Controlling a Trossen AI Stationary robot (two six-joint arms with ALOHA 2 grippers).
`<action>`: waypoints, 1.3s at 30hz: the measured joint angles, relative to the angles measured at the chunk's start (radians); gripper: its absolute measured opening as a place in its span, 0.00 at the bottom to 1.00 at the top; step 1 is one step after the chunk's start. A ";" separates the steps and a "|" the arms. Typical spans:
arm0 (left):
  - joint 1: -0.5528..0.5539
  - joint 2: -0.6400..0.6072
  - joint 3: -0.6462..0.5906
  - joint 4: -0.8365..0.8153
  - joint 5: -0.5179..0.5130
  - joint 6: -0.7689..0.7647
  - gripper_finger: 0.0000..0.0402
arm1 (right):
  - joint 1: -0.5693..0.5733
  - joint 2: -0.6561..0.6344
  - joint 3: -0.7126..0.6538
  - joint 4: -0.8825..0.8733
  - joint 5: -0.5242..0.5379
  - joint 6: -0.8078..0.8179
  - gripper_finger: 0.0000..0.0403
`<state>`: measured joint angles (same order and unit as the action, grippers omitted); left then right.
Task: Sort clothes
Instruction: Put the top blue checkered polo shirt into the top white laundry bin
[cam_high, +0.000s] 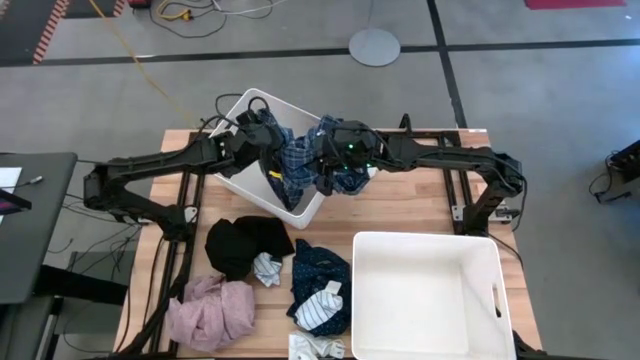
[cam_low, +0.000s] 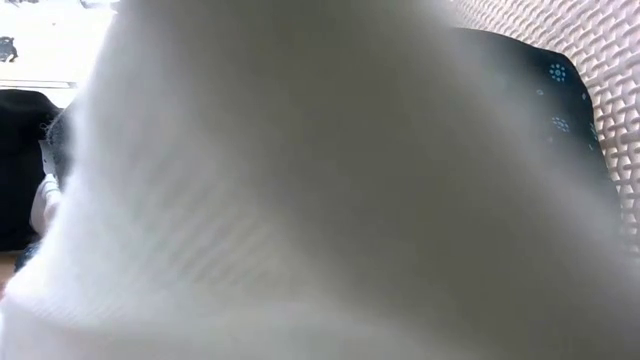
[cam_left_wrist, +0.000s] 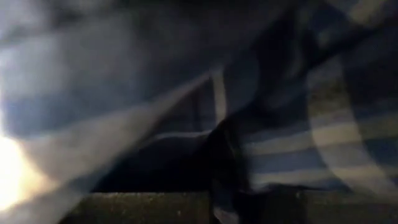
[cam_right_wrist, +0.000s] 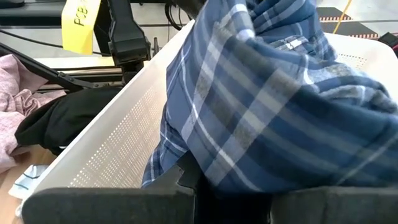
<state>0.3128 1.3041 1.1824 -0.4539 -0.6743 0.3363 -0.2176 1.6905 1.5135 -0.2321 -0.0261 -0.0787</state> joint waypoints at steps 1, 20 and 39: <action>0.000 0.000 0.000 -0.011 0.000 0.000 0.01 | 0.000 0.000 0.000 0.000 0.000 0.000 0.25; 0.073 0.006 -0.057 -0.164 0.115 -0.044 0.01 | 0.002 0.000 0.000 0.066 0.001 0.027 0.25; 0.132 -0.150 -0.127 -0.082 0.389 -0.097 0.69 | 0.002 0.000 0.001 0.082 0.001 0.003 0.25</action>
<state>0.4444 1.1545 1.0554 -0.5360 -0.2851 0.2397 -0.2157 1.6905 1.5146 -0.1499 -0.0254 -0.0757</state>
